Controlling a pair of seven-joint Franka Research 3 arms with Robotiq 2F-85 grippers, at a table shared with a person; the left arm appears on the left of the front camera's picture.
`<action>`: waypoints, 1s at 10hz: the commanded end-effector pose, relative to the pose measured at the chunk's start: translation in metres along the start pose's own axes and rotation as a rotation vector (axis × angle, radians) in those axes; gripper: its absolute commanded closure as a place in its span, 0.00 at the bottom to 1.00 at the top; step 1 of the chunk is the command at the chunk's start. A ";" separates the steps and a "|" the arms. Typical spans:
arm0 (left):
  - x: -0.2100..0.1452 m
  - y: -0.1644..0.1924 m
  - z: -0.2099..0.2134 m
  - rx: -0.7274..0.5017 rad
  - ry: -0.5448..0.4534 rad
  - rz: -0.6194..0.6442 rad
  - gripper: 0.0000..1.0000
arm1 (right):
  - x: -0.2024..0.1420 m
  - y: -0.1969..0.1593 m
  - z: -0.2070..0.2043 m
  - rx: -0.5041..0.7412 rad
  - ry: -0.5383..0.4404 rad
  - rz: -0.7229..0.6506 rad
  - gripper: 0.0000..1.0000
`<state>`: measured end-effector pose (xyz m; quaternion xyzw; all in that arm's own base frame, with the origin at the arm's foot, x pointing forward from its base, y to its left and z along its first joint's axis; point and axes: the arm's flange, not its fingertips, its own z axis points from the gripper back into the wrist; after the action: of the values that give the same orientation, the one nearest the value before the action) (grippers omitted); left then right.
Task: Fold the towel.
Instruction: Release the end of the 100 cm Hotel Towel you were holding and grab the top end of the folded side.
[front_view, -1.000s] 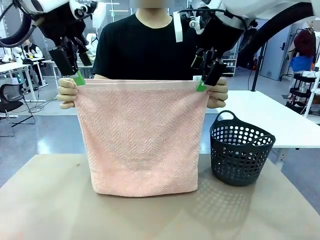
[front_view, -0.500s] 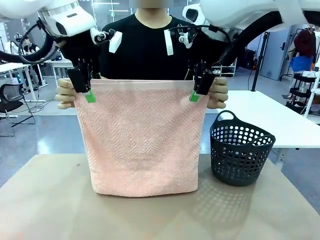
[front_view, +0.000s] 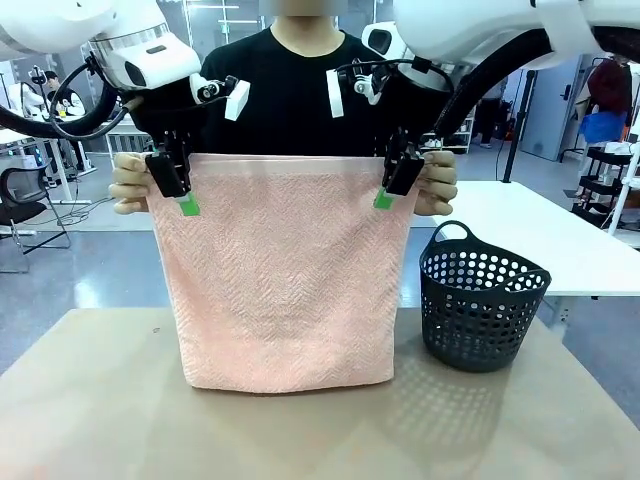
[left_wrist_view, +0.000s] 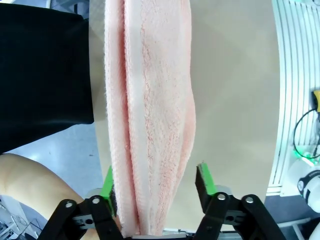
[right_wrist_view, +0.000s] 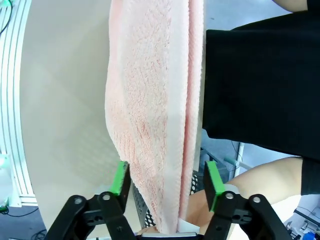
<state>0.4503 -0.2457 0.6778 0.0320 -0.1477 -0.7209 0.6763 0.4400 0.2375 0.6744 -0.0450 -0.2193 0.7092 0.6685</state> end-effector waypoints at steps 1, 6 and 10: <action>-0.001 -0.003 -0.002 0.009 0.014 0.021 1.00 | 0.004 0.000 0.000 0.009 -0.009 -0.023 1.00; -0.005 -0.008 -0.003 -0.003 0.011 0.028 1.00 | 0.006 0.004 0.000 0.018 -0.001 -0.023 1.00; -0.018 -0.016 -0.002 0.008 0.019 0.055 1.00 | 0.002 0.006 -0.008 0.019 0.025 -0.039 1.00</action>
<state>0.4480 -0.2392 0.6747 0.0318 -0.1450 -0.7138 0.6844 0.4361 0.2441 0.6720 -0.0415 -0.2132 0.7103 0.6696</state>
